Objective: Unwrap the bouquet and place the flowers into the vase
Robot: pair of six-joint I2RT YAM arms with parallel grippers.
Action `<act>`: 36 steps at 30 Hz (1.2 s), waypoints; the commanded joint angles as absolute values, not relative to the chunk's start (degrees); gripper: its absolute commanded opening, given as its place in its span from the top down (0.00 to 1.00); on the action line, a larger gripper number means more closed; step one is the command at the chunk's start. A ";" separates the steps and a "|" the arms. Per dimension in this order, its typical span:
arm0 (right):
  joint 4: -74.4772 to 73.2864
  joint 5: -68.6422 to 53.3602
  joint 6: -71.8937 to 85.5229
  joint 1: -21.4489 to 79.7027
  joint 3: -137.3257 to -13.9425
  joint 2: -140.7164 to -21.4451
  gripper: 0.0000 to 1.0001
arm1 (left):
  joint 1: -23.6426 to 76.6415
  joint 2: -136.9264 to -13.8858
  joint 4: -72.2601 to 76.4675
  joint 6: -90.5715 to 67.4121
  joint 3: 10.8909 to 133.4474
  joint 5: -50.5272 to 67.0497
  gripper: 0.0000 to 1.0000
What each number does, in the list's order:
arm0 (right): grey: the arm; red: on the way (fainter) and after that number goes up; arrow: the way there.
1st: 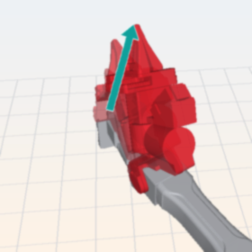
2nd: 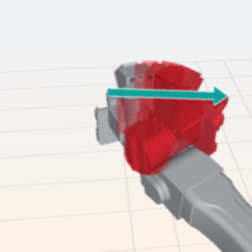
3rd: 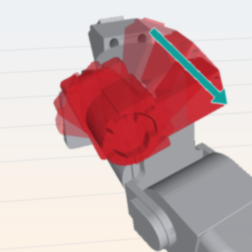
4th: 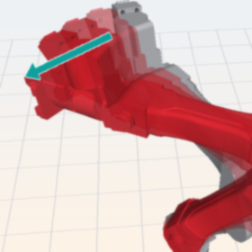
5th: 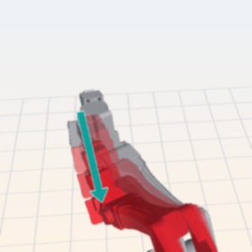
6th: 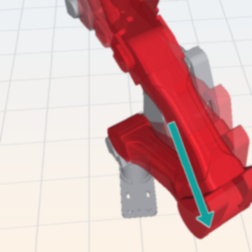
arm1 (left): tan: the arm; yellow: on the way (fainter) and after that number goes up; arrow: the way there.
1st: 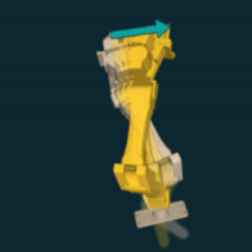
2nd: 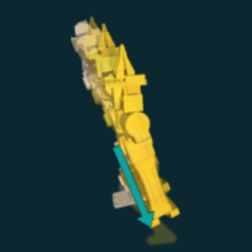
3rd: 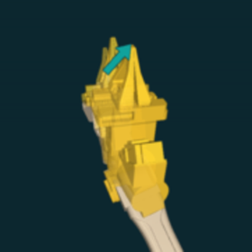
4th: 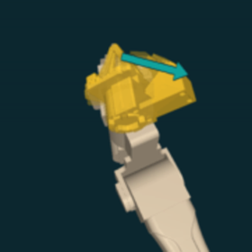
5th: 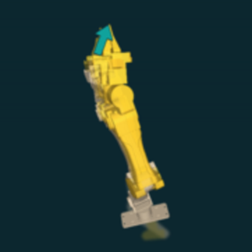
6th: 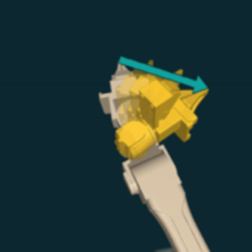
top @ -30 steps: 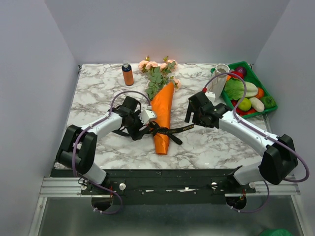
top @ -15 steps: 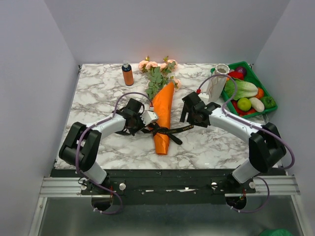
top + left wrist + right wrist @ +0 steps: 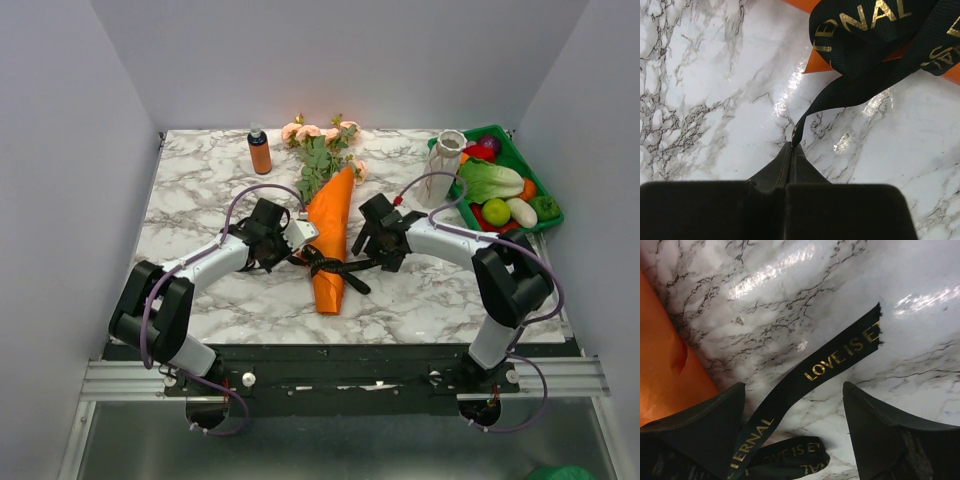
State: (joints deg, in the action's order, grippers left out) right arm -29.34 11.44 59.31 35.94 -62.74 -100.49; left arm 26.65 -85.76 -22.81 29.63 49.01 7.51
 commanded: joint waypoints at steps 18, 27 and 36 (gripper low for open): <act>-23.03 2.72 69.79 35.95 -60.56 -105.82 0.73 | 26.89 -83.41 -23.29 29.00 48.69 5.45 1.00; -23.20 8.60 70.66 35.95 -56.52 -97.66 0.99 | 26.89 -82.79 -24.26 28.65 49.57 5.36 1.00; -28.82 20.82 68.91 33.67 -53.80 -85.01 0.99 | 23.13 -79.90 -29.17 28.47 51.76 6.50 1.00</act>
